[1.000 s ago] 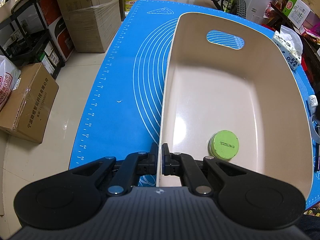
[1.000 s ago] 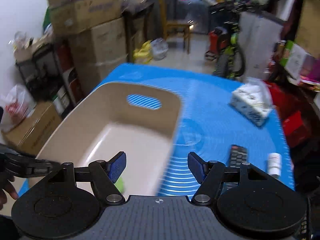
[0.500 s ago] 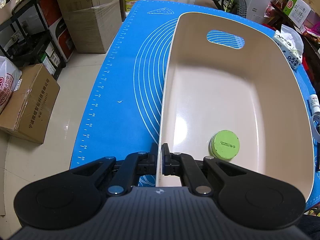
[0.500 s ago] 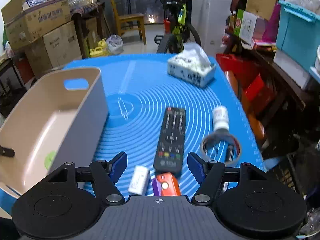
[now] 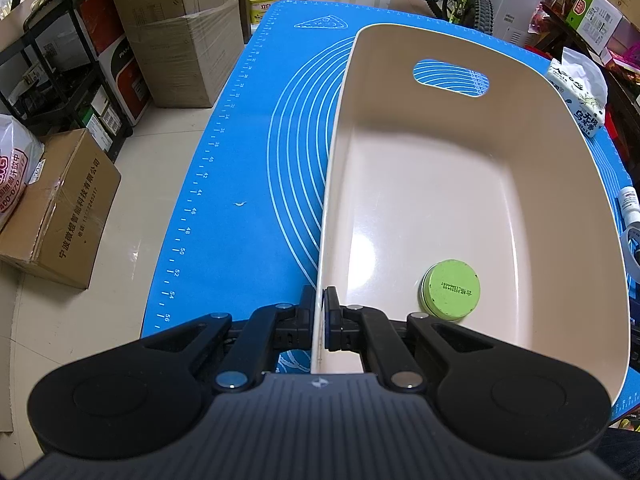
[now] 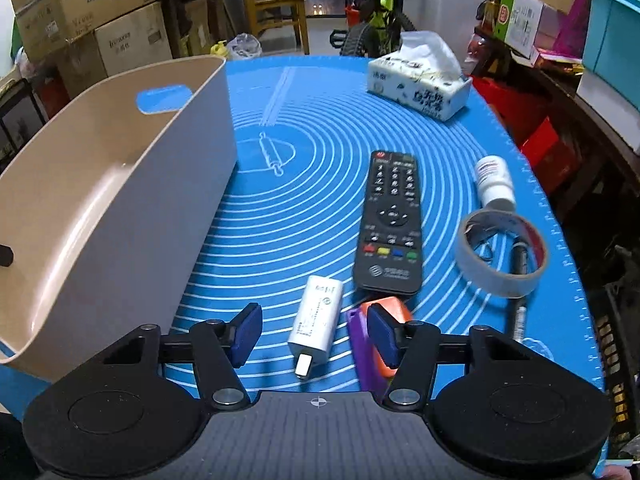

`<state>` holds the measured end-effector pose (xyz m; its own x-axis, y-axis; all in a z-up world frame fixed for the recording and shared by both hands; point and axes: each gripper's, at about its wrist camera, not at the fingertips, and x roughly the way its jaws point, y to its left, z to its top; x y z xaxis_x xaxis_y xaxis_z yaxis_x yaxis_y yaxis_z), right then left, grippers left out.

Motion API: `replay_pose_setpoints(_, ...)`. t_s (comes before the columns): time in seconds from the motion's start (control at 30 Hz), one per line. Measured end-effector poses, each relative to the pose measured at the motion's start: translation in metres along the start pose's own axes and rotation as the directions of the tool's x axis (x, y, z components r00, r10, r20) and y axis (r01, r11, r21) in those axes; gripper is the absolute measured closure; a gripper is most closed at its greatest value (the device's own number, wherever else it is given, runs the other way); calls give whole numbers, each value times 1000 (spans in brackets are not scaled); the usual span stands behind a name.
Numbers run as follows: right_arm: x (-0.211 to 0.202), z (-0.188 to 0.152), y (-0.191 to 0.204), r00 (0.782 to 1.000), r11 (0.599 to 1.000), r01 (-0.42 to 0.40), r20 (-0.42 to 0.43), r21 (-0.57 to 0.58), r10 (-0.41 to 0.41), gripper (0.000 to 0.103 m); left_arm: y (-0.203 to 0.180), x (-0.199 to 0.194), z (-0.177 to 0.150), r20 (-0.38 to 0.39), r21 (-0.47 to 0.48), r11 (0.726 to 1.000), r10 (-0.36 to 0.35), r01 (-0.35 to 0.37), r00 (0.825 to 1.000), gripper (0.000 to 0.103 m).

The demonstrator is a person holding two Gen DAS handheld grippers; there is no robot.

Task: Organize rigid objects
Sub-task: 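Return the right gripper and grasp the white phone charger, then carry the white charger into the bin and release it beside the tin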

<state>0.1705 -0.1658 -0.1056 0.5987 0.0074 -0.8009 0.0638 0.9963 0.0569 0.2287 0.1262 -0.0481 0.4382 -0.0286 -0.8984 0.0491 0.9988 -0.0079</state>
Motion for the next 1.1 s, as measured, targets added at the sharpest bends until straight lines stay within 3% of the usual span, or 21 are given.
replay_pose_setpoints(0.13, 12, 1, 8, 1000, 1000, 19, -10, -21, -20, 44, 0, 0, 0, 0, 0, 1000, 0, 0, 1000, 97)
replay_pose_setpoints(0.27, 18, 3, 9, 999, 999, 45, -16, -22, -45, 66, 0, 0, 0, 0, 0, 1000, 0, 0, 1000, 97)
replay_pose_setpoints(0.33, 18, 3, 8, 999, 999, 46, -11, -19, -47, 71, 0, 0, 0, 0, 1, 1000, -1, 1, 1000, 97)
replay_pose_setpoints(0.47, 15, 1, 10, 997, 996, 83, 1, -36, -83, 71, 0, 0, 0, 1, 1, 1000, 0, 0, 1000, 97)
replay_pose_setpoints(0.63, -4, 9, 8, 996, 998, 65, 58, -8, -65, 71, 0, 0, 0, 1, 2, 1000, 1, -1, 1000, 97)
replay_pose_setpoints(0.93, -62, 55, 24, 973, 999, 34, 230, -20, -29, 71, 0, 0, 0, 1, 2, 1000, 1, -1, 1000, 97)
replay_pose_setpoints(1.1, -77, 80, 46, 960, 999, 6, 281, -53, 9, 71, -1, 0, 0, 1, 2, 1000, 1, -1, 1000, 97)
